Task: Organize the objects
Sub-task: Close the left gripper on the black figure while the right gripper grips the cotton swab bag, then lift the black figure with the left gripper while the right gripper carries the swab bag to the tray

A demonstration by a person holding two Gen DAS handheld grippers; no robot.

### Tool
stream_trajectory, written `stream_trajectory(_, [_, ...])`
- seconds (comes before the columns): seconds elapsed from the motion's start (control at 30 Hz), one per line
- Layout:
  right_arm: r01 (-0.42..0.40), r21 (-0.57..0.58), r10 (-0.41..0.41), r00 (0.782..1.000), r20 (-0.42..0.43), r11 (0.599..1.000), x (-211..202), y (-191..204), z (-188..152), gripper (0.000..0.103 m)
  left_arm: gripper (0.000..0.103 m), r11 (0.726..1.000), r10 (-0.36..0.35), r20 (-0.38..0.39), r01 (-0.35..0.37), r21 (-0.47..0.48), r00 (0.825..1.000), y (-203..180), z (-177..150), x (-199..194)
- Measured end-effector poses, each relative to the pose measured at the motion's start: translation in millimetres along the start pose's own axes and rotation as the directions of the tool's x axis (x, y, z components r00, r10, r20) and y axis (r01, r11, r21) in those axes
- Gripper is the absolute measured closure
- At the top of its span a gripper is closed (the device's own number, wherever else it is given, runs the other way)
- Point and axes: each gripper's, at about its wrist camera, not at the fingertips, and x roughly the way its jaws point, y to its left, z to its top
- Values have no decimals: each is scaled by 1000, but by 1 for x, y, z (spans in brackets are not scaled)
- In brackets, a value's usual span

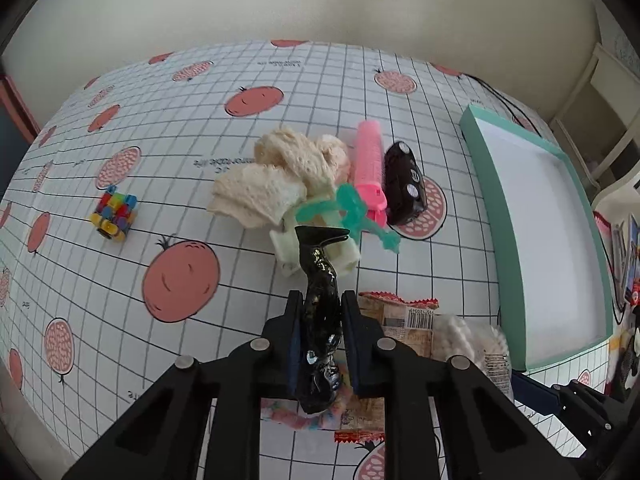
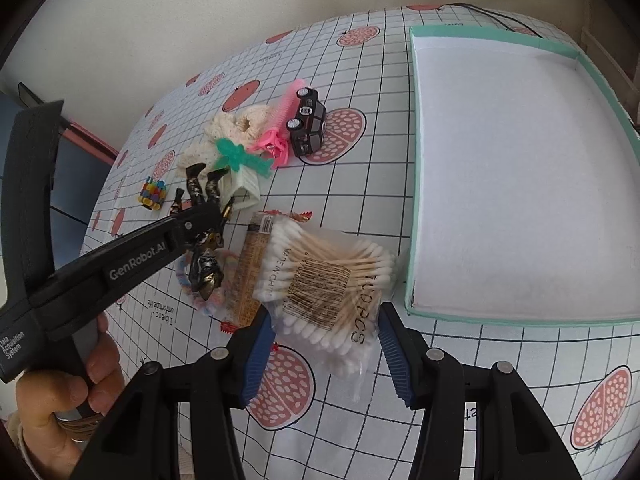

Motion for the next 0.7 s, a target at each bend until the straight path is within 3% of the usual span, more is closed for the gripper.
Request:
stream_trajectory(0.13, [-18, 4, 17, 999, 38, 1000, -10, -1, 0, 49, 83, 1000, -6, 7, 6, -24, 1000, 5, 0, -8])
stream_trajectory(0.27, [-25, -23, 27, 996, 89, 999, -22, 4, 5, 49, 83, 992, -93, -11, 91, -84, 996, 11, -4, -18])
stream_trajectory(0.3, [-28, -30, 31, 995, 98, 999, -24, 5, 5, 49, 83, 989, -147, -18, 147, -22, 989, 11, -5, -21])
stream_trajectory(0.4, [-39, -44, 44, 992, 116, 998, -29, 9, 7, 49, 83, 984, -179, 18, 180, -15, 984, 6, -6, -34])
stream_trajectory(0.5, [-45, -50, 51, 991, 125, 998, -33, 9, 8, 49, 83, 981, -194, 65, 194, 0, 979, 2, -6, -46])
stream_trajectory(0.7, [-25, -46, 28, 998, 53, 999, -17, 6, 5, 49, 83, 984, -175, 101, 176, -5, 979, 4, -4, -55])
